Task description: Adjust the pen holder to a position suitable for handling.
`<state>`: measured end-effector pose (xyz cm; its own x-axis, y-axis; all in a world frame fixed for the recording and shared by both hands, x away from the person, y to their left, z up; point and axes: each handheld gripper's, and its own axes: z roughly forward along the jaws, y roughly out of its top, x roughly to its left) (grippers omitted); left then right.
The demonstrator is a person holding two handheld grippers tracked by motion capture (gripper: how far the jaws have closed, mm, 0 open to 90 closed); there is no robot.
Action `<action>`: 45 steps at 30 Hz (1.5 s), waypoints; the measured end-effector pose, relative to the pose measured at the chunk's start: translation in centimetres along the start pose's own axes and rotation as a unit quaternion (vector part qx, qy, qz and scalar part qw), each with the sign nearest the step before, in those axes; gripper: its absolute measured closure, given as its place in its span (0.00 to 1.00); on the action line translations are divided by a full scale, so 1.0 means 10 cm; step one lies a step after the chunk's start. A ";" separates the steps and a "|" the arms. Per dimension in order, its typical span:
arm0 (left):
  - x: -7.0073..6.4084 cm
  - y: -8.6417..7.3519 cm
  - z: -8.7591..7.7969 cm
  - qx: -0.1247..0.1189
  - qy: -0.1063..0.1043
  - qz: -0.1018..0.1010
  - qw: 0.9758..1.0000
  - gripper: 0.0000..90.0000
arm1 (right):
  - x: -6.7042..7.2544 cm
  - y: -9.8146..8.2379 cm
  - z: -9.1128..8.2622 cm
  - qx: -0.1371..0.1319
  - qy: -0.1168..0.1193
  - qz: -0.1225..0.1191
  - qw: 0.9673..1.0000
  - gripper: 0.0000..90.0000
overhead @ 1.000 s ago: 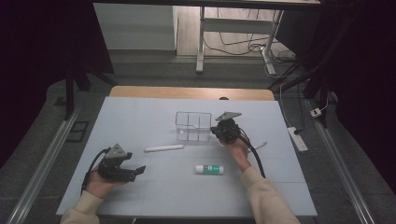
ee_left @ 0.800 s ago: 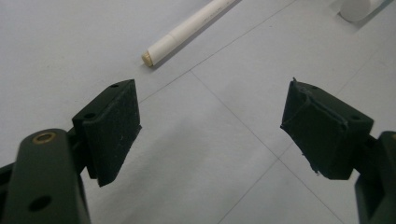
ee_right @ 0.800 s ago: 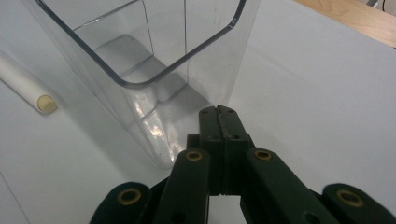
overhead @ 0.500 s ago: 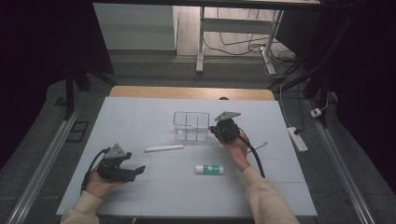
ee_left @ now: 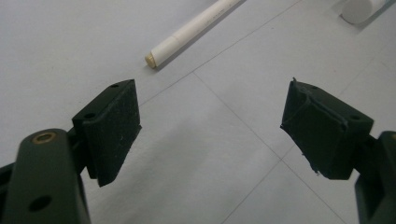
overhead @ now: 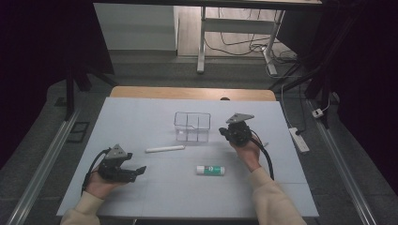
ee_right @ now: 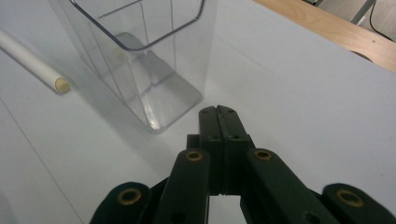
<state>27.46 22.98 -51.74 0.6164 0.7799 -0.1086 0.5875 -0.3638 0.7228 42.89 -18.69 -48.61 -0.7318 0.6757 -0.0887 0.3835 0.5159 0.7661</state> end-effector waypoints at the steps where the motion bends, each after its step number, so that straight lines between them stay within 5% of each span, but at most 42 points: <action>1: 0.00 0.00 0.00 0.000 0.000 0.000 1.000 0.22 | 0.00 0.00 0.00 0.000 0.000 0.000 1.000 0.99; 12: -0.03 0.02 -0.02 -0.005 0.000 0.005 1.000 0.22 | -0.11 -0.13 -0.27 -0.009 0.001 0.001 1.000 0.99; 28: -0.03 0.02 -0.03 -0.008 -0.002 0.007 1.000 0.22 | -0.32 -0.31 -0.63 0.009 0.027 -0.019 0.999 0.53; 32: -0.03 0.02 -0.02 -0.009 -0.001 0.006 1.000 0.22 | -0.39 -0.36 -0.73 0.010 0.018 -0.037 0.999 0.49; 34: -0.03 0.03 -0.03 -0.011 -0.004 0.004 1.000 0.22 | -0.44 -0.36 -0.78 0.019 0.034 -0.046 0.998 0.47; 45: -0.02 0.03 -0.03 -0.014 -0.001 0.002 1.000 0.22 | -0.49 -0.37 -0.95 0.024 0.041 -0.087 0.995 0.40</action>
<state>27.32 22.89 -51.29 0.6201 0.7772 -0.1074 0.5707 -0.3529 0.7415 39.73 -28.89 -44.97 -0.8321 0.5296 -0.1645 0.2717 0.6480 0.7115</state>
